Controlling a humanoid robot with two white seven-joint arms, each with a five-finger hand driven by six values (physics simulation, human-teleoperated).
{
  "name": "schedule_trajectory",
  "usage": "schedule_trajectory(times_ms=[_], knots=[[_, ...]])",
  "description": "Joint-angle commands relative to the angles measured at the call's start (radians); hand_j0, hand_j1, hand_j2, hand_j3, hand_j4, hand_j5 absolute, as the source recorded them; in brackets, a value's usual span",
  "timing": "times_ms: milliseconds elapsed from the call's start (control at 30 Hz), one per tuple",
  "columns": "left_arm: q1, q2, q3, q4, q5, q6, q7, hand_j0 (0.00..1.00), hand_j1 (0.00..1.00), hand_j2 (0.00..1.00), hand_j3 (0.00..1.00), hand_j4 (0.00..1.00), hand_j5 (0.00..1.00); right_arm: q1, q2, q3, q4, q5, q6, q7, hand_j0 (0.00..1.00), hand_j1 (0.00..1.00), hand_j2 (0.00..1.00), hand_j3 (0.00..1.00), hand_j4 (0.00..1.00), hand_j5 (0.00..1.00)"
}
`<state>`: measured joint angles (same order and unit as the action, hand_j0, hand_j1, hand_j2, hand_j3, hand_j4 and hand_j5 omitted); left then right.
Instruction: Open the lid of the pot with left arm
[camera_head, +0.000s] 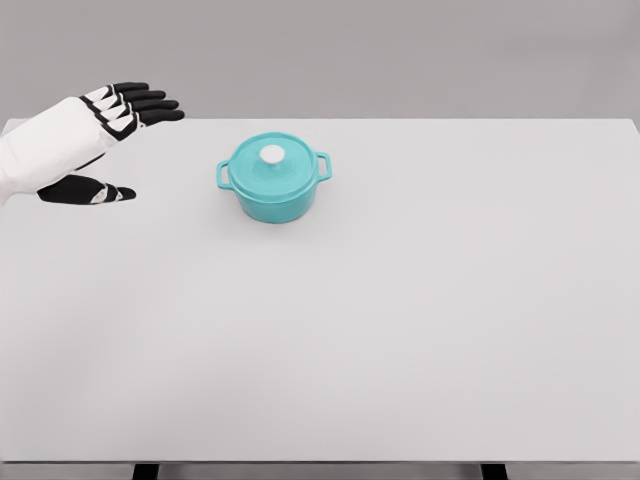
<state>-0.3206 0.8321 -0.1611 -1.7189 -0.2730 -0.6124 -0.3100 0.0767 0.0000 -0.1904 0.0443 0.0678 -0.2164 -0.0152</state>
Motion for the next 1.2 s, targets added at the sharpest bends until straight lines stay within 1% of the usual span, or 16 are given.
schedule_trajectory(times_ms=[0,100,200,267,300,367,400,500,567,633,667,733,767,833,933,1167], knots=[[0.000,0.001,0.000,-0.001,0.006,0.002,0.000,1.00,1.00,1.00,1.00,1.00,1.00,0.000,0.000,-0.011,-0.003,-0.002,-0.001,-0.017,1.00,1.00,1.00,1.00,1.00,1.00],[-0.003,0.004,0.003,0.001,0.005,0.002,0.000,1.00,1.00,1.00,1.00,1.00,1.00,0.000,0.000,-0.001,0.003,0.000,0.000,-0.012,1.00,1.00,1.00,1.00,1.00,1.00],[-0.029,0.064,0.002,0.010,-0.008,0.002,-0.015,1.00,1.00,1.00,1.00,1.00,1.00,0.000,0.000,-0.006,-0.003,0.000,0.000,-0.012,1.00,1.00,1.00,1.00,1.00,1.00],[-0.074,0.067,-0.011,0.033,-0.020,0.002,-0.188,1.00,1.00,1.00,1.00,1.00,1.00,0.000,0.000,-0.001,0.002,0.000,0.000,-0.012,1.00,1.00,1.00,1.00,1.00,1.00],[-0.100,0.064,-0.026,0.058,-0.023,0.002,-0.234,1.00,1.00,1.00,1.00,1.00,1.00,0.000,0.000,-0.001,0.002,0.000,0.000,-0.012,1.00,1.00,1.00,1.00,1.00,1.00],[-0.251,0.067,-0.171,0.136,-0.049,0.002,-0.255,1.00,1.00,1.00,1.00,1.00,1.00,0.000,0.000,-0.001,0.000,0.000,0.000,-0.012,1.00,1.00,1.00,1.00,1.00,1.00],[-0.346,0.061,-0.287,0.165,-0.061,0.002,-0.256,1.00,1.00,1.00,1.00,1.00,1.00,0.000,0.000,-0.001,0.000,0.000,0.000,-0.012,1.00,1.00,1.00,1.00,1.00,1.00],[-0.506,-0.014,-0.500,0.211,-0.112,0.002,-0.261,1.00,1.00,1.00,1.00,1.00,1.00,0.000,0.000,0.000,0.000,0.000,0.000,-0.012,1.00,1.00,1.00,1.00,1.00,1.00],[-0.584,-0.074,-0.575,0.235,-0.207,0.002,-0.261,1.00,1.00,1.00,1.00,1.00,1.00,0.000,0.000,0.000,0.000,0.000,0.000,-0.012,1.00,1.00,1.00,1.00,1.00,1.00],[-0.686,-0.163,-0.696,0.381,-0.219,0.002,-0.261,1.00,1.00,1.00,1.00,1.00,1.00,0.000,0.000,0.000,0.000,0.000,0.000,-0.012,1.00,1.00,1.00,1.00,1.00,1.00],[-0.710,-0.186,-0.725,0.433,-0.221,0.002,-0.261,1.00,1.00,1.00,1.00,1.00,1.00,0.000,0.000,0.000,0.000,0.000,0.000,-0.012,1.00,1.00,1.00,1.00,1.00,1.00],[-0.768,-0.223,-0.784,0.441,-0.284,0.002,-0.262,1.00,1.00,1.00,1.00,1.00,1.00,0.000,0.000,0.000,0.000,0.000,0.000,-0.012,1.00,1.00,1.00,1.00,1.00,1.00],[-0.804,-0.244,-0.799,0.444,-0.369,0.002,-0.262,1.00,1.00,1.00,1.00,1.00,1.00,0.000,0.000,0.000,0.000,0.000,0.000,-0.012,1.00,1.00,1.00,1.00,1.00,1.00],[-0.834,-0.254,-0.814,0.450,-0.433,0.002,-0.262,1.00,1.00,1.00,1.00,1.00,1.00,0.000,0.000,0.000,0.000,0.000,0.000,-0.012,1.00,1.00,1.00,1.00,1.00,1.00],[-0.891,-0.332,-0.896,0.507,-0.434,0.002,-0.264,1.00,1.00,1.00,1.00,1.00,1.00,0.000,0.000,0.000,0.000,0.000,0.000,-0.012,1.00,1.00,1.00,1.00,1.00,1.00],[-0.890,-0.412,-0.959,0.596,-0.436,0.002,-0.264,1.00,1.00,1.00,1.00,1.00,1.00,0.000,0.000,0.000,0.000,0.000,0.000,-0.012,1.00,1.00,1.00,1.00,1.00,1.00]])
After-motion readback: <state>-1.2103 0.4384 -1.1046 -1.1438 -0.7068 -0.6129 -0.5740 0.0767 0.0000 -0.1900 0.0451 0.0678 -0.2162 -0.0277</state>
